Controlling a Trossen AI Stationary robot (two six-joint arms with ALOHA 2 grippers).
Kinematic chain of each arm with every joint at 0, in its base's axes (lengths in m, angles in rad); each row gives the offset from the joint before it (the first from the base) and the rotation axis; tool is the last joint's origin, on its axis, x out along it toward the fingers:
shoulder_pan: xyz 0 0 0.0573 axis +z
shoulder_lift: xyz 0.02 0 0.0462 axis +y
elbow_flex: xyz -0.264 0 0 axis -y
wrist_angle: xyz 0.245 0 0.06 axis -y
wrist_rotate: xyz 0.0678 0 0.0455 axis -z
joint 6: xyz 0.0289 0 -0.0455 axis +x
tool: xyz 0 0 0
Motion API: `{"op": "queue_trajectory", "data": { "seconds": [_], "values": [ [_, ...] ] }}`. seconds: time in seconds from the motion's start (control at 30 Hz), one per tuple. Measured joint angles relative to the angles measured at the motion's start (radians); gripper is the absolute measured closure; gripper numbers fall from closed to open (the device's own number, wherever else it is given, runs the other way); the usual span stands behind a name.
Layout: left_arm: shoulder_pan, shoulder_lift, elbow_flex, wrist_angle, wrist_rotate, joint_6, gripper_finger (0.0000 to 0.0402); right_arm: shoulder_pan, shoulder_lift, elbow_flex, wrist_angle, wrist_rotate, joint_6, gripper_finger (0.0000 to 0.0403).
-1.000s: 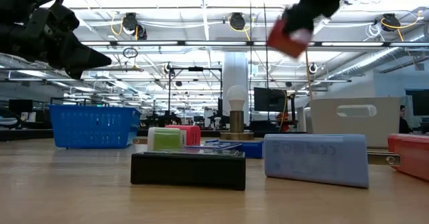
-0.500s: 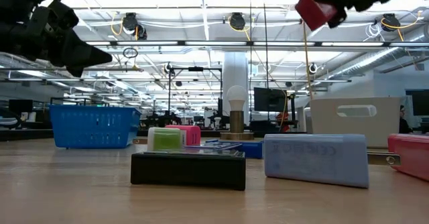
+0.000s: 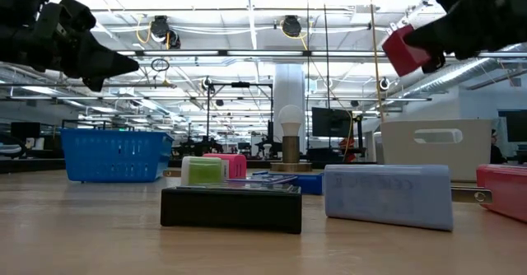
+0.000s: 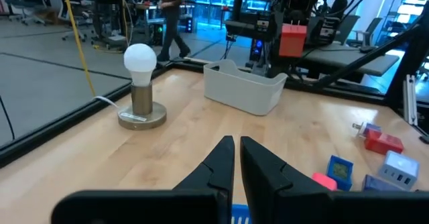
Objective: Pick & Place Office items
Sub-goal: Put the top red charger adapter into the gray bin
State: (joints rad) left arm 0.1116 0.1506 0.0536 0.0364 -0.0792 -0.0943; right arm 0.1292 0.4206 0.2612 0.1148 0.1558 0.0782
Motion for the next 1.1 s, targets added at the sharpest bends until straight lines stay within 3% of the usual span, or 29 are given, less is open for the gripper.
{"op": "queue_trajectory", "data": {
  "seconds": [0.17,0.3,0.5,0.63,0.87,1.1],
  "values": [
    [0.000,0.000,0.000,0.040,0.000,0.011,0.0376,0.000,-0.018,0.018,-0.034,0.004,0.015,0.0200],
    [0.000,0.000,0.000,0.040,-0.001,0.018,0.0376,-0.021,0.022,0.162,-0.261,0.096,0.034,0.0200],
    [0.000,0.000,0.000,0.041,-0.001,0.019,0.0376,-0.116,0.225,0.427,-0.655,0.159,0.133,0.0200],
    [0.000,0.000,0.000,0.041,-0.001,0.017,0.0376,-0.220,0.402,0.500,-0.870,0.157,0.182,0.0200],
    [0.000,0.000,0.000,0.035,0.000,0.009,0.0376,-0.358,0.637,0.498,-0.884,0.070,0.152,0.0200],
    [0.000,0.000,0.000,0.035,0.000,0.008,0.0376,-0.428,0.719,0.498,-0.850,-0.010,0.111,0.0200]
  ]
}}
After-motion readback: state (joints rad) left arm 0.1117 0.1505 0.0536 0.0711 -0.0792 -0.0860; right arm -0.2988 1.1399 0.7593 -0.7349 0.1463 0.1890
